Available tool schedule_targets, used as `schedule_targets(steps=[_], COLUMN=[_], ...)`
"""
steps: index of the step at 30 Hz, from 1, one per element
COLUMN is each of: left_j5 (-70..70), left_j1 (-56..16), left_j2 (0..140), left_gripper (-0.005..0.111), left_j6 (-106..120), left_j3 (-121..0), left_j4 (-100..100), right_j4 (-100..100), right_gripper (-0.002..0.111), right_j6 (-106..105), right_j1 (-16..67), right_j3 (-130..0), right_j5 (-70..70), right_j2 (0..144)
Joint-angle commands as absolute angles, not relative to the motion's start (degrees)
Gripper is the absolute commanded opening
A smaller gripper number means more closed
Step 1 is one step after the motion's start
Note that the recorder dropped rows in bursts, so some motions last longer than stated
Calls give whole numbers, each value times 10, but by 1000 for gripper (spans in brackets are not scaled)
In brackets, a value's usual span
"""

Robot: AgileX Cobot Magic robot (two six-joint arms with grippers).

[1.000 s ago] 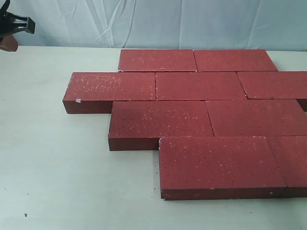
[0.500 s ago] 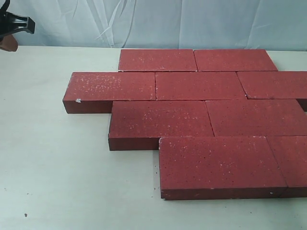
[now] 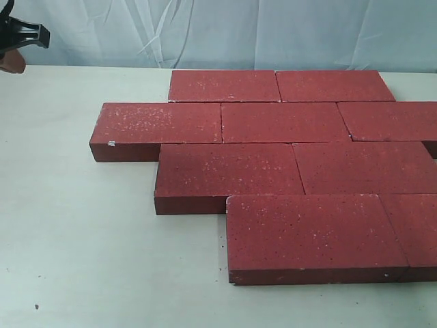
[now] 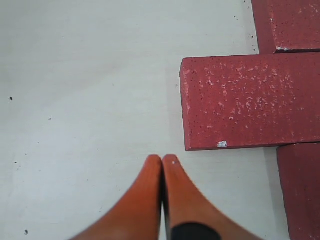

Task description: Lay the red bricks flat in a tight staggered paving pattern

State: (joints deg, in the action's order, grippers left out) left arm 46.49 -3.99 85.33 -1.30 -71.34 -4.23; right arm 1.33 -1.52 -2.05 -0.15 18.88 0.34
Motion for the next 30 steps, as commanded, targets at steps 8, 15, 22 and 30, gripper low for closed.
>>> schedule_targets(steps=[8,15,22,30], left_j5=[458,467,480,478], left_j1=[-42,-42,-25,35], left_j2=[849,826,777,686], left_gripper=[0,0,0,0], left_j6=[-11,-11,-13,-13], left_j3=[-712,-712,-703,-632], left_j4=[-20,9,6,-8], right_j4=[9,9,9,15], right_gripper=[-1,-1,-1,-1], right_j6=[-15,-15,-15,-15], right_j1=[-23,-23,-23,-23], right_j3=[0,0,0,0], right_j5=[183,183,183,183], right_j2=[0,0,0,0])
